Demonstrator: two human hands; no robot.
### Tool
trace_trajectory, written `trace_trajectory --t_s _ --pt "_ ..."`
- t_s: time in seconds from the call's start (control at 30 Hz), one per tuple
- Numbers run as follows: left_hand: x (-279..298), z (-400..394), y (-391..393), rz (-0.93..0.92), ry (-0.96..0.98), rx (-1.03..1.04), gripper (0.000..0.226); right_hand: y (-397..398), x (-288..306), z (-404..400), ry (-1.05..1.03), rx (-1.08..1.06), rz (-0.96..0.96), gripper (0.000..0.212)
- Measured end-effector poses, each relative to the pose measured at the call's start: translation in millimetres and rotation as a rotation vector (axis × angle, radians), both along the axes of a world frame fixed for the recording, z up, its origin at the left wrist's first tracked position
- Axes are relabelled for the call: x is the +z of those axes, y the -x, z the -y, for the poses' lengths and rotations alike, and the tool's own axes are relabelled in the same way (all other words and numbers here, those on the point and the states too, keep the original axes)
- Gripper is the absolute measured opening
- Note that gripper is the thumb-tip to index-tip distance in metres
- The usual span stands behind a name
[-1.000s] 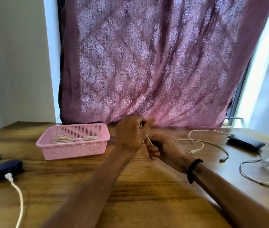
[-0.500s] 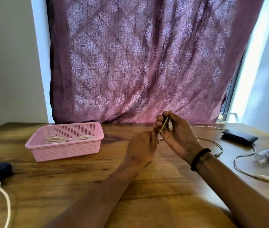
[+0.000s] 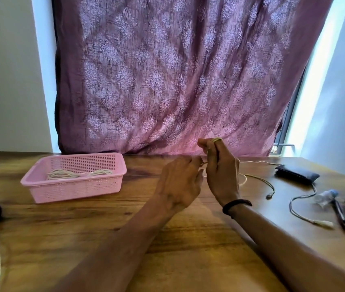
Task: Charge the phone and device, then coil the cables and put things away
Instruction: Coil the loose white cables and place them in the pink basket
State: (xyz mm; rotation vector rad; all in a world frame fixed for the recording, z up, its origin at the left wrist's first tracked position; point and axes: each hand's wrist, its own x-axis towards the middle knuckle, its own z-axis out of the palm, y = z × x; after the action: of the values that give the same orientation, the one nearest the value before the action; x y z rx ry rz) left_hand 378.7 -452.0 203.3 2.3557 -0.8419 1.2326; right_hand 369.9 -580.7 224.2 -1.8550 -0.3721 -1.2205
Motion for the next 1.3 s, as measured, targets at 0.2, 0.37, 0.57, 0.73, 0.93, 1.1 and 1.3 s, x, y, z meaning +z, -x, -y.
trace_trajectory --t_s 0.2,0.37,0.57,0.73,0.93,1.1,1.3 --pt "16 -4 4 -0.219 0.214 0.001 0.039 -8 -4 13 0.208 -0.107 0.124 0.024" --pt "32 -20 8 -0.057 0.279 -0.019 0.045 -16 -8 5 0.398 -0.043 0.109 0.028" --pt "38 -39 -3 0.016 0.413 0.016 0.054 5 -18 -12 0.38 0.212 -0.214 0.03" --pt "40 -47 -10 0.045 0.496 0.053 0.056 19 -12 -28 0.048 0.722 -0.65 0.044" --pt "28 -48 -26 -0.082 0.629 0.05 0.068 28 12 -31 -0.353 1.311 -0.874 0.038" --pt "3 -32 -24 -0.208 0.419 0.051 0.074 23 34 -5 -0.68 1.475 -0.682 0.045" --pt "-2 -9 -13 -0.238 0.144 0.015 0.062 12 30 15 -0.879 1.274 -0.558 0.059"
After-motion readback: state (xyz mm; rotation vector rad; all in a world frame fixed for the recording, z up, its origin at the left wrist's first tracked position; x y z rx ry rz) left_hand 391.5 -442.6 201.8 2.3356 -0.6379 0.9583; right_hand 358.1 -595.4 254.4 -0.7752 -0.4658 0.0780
